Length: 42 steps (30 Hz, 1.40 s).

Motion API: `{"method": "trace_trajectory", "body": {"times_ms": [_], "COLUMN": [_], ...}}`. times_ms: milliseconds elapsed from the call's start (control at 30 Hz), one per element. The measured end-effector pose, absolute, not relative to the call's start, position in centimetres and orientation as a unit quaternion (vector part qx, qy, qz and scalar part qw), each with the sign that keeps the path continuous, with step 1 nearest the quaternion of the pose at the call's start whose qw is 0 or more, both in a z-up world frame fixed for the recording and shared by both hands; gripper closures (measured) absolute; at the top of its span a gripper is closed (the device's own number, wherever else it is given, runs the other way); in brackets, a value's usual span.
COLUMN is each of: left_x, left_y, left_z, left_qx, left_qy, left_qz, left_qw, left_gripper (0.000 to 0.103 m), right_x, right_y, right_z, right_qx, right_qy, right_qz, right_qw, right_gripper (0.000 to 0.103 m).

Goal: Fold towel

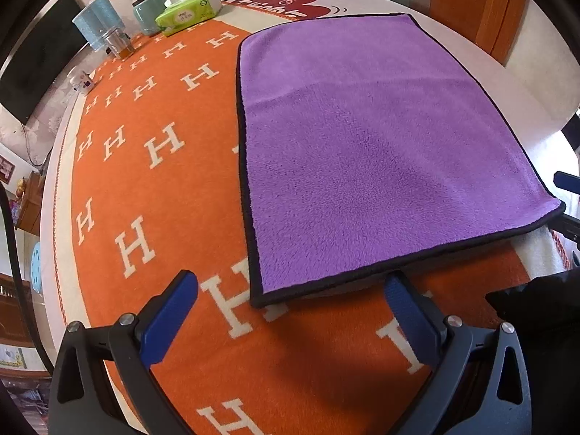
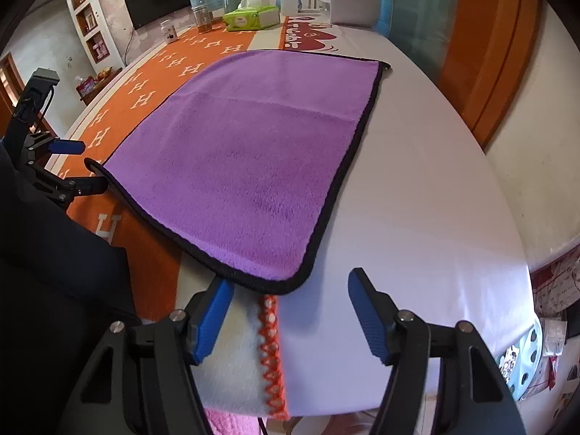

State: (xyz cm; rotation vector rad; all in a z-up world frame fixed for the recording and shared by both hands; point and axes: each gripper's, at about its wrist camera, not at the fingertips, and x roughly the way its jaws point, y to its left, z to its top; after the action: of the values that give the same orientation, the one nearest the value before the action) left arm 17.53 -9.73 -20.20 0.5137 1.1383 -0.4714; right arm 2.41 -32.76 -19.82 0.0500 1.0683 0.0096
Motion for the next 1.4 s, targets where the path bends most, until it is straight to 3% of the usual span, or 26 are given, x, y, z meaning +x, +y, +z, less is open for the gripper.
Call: {"method": "trace_trajectory", "body": {"times_ms": [267, 567, 800, 1033, 1400], "left_x": [18.0, 17.8, 18.3, 18.8, 19.5], "left_y": [-10.1, -10.1, -9.1, -8.2, -7.8], "left_z": [-20.6, -20.5, -20.2, -20.0, -18.7], "left_qx": [0.232, 0.218, 0.192, 0.161, 0.150], "left_qy": [0.537, 0.541, 0.550, 0.558, 0.559], "left_qz": [-0.228, -0.239, -0.222, -0.215, -0.217], "left_qw": [0.779, 0.776, 0.782, 0.785, 0.786], "left_gripper": [0.015, 0.051, 0.087, 0.095, 0.097], "right_x": [3.3, 3.2, 3.3, 3.5, 3.8], "right_y": [-32.0, -31.6, -31.5, -31.4, -31.6], "right_z": [-19.9, -19.6, -19.3, -18.9, -18.3], "right_qx": [0.002, -0.001, 0.004, 0.008, 0.014], "right_qy": [0.507, 0.503, 0.501, 0.498, 0.501], "right_qz": [0.032, 0.042, 0.035, 0.030, 0.024], "right_qw": [0.861, 0.863, 0.865, 0.867, 0.865], "right_gripper": [0.058, 0.079, 0.087, 0.092, 0.099]}}
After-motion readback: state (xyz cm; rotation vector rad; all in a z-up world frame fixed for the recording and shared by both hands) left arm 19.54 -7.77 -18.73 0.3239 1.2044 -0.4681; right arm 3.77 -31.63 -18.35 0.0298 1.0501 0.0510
